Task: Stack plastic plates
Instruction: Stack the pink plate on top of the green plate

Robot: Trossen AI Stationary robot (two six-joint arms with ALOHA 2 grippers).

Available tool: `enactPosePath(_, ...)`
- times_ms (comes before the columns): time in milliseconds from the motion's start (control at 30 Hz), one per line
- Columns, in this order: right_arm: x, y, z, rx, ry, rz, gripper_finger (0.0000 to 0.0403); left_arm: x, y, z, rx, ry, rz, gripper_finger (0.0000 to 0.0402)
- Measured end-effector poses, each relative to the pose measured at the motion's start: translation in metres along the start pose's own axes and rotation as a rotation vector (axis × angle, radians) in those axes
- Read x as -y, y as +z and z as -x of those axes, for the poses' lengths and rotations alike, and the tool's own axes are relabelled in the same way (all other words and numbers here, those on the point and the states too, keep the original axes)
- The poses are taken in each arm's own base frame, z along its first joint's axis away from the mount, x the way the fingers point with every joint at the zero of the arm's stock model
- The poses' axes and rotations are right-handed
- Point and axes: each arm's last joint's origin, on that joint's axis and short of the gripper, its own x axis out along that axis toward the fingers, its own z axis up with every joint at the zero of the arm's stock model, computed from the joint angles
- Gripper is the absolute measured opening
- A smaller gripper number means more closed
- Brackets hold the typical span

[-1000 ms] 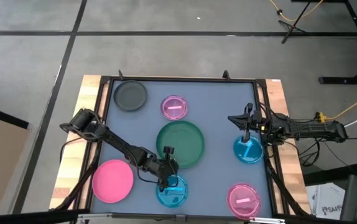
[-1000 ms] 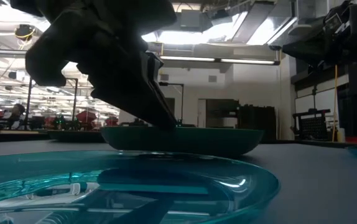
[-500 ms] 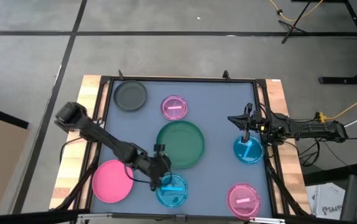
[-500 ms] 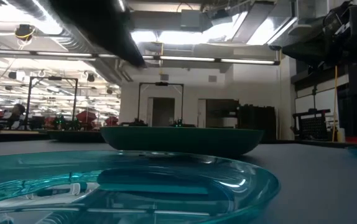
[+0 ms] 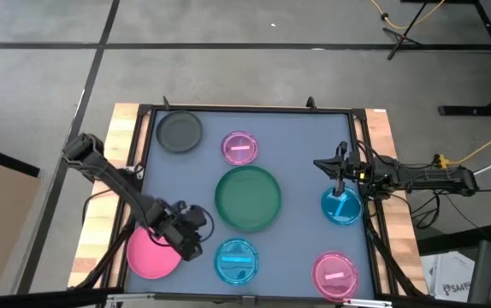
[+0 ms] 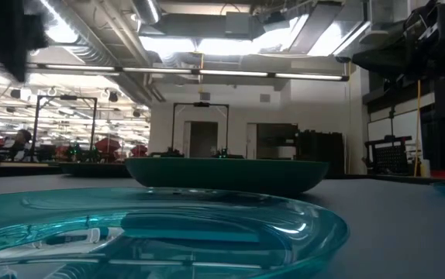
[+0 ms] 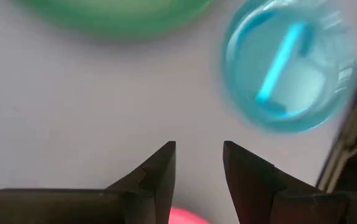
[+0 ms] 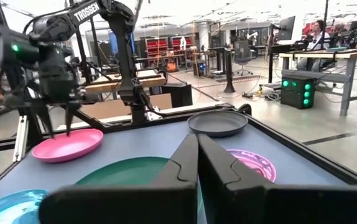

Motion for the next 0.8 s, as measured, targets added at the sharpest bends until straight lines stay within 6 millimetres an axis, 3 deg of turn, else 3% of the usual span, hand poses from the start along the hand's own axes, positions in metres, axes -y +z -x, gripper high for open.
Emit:
enactPosePath(167,0.0,0.0,0.0,0.0,0.007,-0.004,0.0,-0.002,-0.014,-0.005,-0.128,0.074,0.238,0.0128)
enactPosePath(367,0.0,0.0,0.0,-0.001,0.007,-0.004,0.0,0.005,-0.027,-0.018,-0.174,0.117,0.37,0.0128)
enactPosePath(800,0.0,0.0,0.0,-0.002,0.007,-0.004,0.0,0.012,-0.035,-0.048,-0.252,0.178,0.405,0.0128)
